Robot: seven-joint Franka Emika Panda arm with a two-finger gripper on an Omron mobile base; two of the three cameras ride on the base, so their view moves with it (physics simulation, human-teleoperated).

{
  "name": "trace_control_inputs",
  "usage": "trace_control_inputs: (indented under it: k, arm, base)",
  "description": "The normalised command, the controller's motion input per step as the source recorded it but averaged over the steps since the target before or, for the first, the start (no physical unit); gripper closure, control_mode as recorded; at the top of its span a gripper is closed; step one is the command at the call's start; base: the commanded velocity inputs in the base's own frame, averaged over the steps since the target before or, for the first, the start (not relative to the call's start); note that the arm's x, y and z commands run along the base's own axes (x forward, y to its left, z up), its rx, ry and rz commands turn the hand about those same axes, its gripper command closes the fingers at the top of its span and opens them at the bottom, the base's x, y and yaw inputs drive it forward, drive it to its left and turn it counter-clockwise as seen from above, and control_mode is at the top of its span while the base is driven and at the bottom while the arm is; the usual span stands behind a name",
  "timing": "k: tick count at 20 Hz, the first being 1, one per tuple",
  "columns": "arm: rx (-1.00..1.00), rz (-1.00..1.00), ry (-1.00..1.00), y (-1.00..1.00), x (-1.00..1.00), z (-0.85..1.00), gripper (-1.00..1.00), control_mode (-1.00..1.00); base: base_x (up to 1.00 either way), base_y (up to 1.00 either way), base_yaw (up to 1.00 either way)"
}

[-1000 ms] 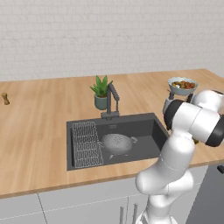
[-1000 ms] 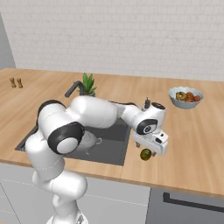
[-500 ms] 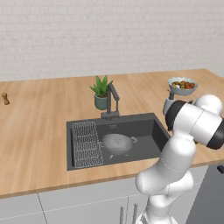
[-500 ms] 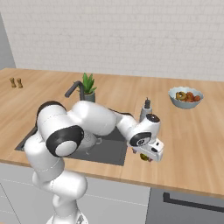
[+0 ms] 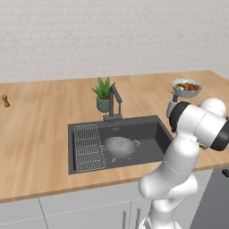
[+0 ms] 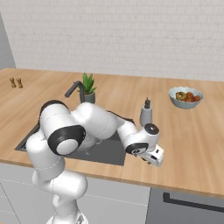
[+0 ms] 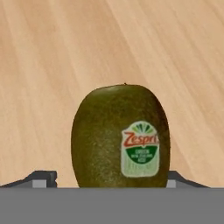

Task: Put the colander in the sink, put the kiwi in the colander, and turn on the sink faucet and pour water over the colander.

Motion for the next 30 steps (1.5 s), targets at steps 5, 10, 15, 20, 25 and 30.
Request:
trace_control_inputs:
  k: [5,10,15,20,25,30]
  arm:
    - [0.00,0.00,-0.12,-0.09,0.15,-0.21,-1.00,-1.00]
    - [0.00,0.00,-0.12,0.00,0.15,-0.16,-1.00,-1.00]
    - [0.00,0.00,-0.10,0.00,0.08,-0.18,1.00,-1.00]
    - [0.00,0.00,-0.09,0.00,0.00,-0.13,1.00,-1.00]
    - [0.00,0.00,-0.11,0.00,0.02,-0.07,1.00,-1.00]
    - [-0.02,0.12,-0.16,0.01,-0.07,0.32,1.00,-1.00]
  base:
    - [0.00,0.00,0.00]
    - [0.00,0.00,0.00]
    - [0.00,0.00,0.00]
    - [0.00,0.00,0.00]
    - [0.00,0.00,0.00]
    - [0.00,0.00,0.00]
